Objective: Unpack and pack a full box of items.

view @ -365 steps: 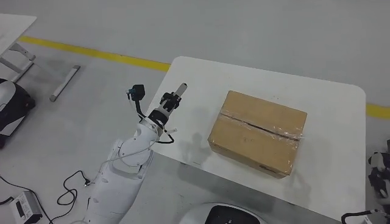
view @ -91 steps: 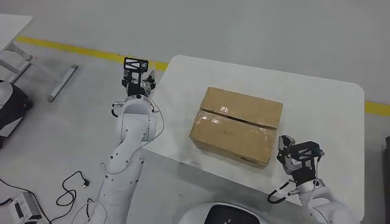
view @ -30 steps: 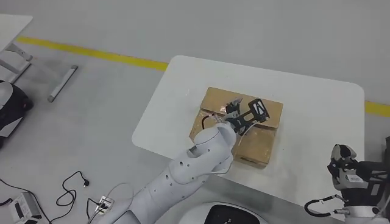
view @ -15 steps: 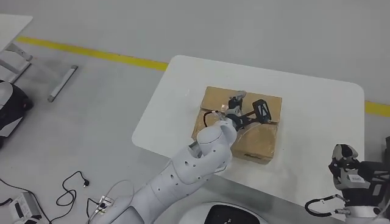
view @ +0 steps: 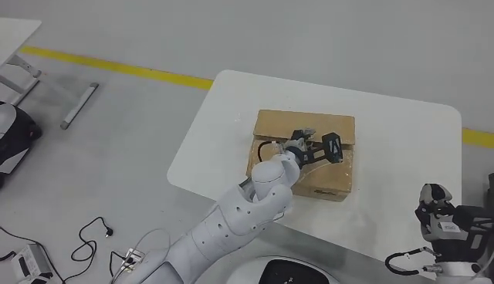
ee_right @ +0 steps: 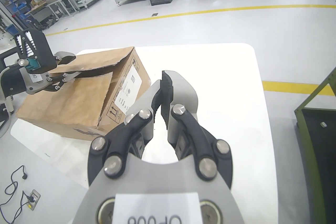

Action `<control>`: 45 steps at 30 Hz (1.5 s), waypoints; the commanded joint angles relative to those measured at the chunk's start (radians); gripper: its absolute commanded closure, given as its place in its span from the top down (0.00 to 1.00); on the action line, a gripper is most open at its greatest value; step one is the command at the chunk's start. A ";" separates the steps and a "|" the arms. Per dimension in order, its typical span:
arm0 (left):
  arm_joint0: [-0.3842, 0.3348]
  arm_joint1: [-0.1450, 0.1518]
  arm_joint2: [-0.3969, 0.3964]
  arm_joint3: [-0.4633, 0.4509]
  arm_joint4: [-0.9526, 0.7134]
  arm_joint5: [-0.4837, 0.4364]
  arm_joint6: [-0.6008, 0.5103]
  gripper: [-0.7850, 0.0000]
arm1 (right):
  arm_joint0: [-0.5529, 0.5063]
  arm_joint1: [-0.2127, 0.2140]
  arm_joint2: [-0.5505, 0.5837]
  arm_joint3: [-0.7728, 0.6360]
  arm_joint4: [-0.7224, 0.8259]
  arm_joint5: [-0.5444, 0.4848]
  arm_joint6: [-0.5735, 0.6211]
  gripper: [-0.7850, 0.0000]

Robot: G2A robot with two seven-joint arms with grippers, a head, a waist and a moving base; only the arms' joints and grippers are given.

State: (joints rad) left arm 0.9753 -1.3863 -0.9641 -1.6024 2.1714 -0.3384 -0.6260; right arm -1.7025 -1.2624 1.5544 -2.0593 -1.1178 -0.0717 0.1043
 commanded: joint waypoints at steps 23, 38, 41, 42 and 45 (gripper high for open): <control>-0.026 -0.007 -0.016 0.069 0.118 0.000 0.127 0.00 | -0.012 -0.002 -0.003 -0.012 0.016 0.007 -0.008 0.00; 0.001 -0.011 -0.043 0.040 0.085 -0.038 0.157 0.00 | -0.022 -0.003 -0.001 -0.024 0.021 0.011 -0.016 0.00; 0.018 -0.011 -0.051 -0.008 0.068 -0.071 0.140 0.00 | -0.026 -0.003 0.006 -0.036 0.030 0.011 -0.018 0.00; 0.027 -0.011 -0.055 -0.025 0.059 -0.084 0.135 0.00 | -0.028 -0.003 0.010 -0.040 0.035 0.011 -0.019 0.00; 0.052 -0.009 -0.063 -0.085 0.035 -0.131 0.115 0.00 | -0.031 -0.003 0.025 -0.050 0.055 0.005 -0.016 0.00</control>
State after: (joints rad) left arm 1.0184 -1.3958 -1.0252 -1.6661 2.2122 -0.4513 -0.5043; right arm -1.7330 -1.2655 1.5739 -2.1069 -1.0680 -0.0645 0.0852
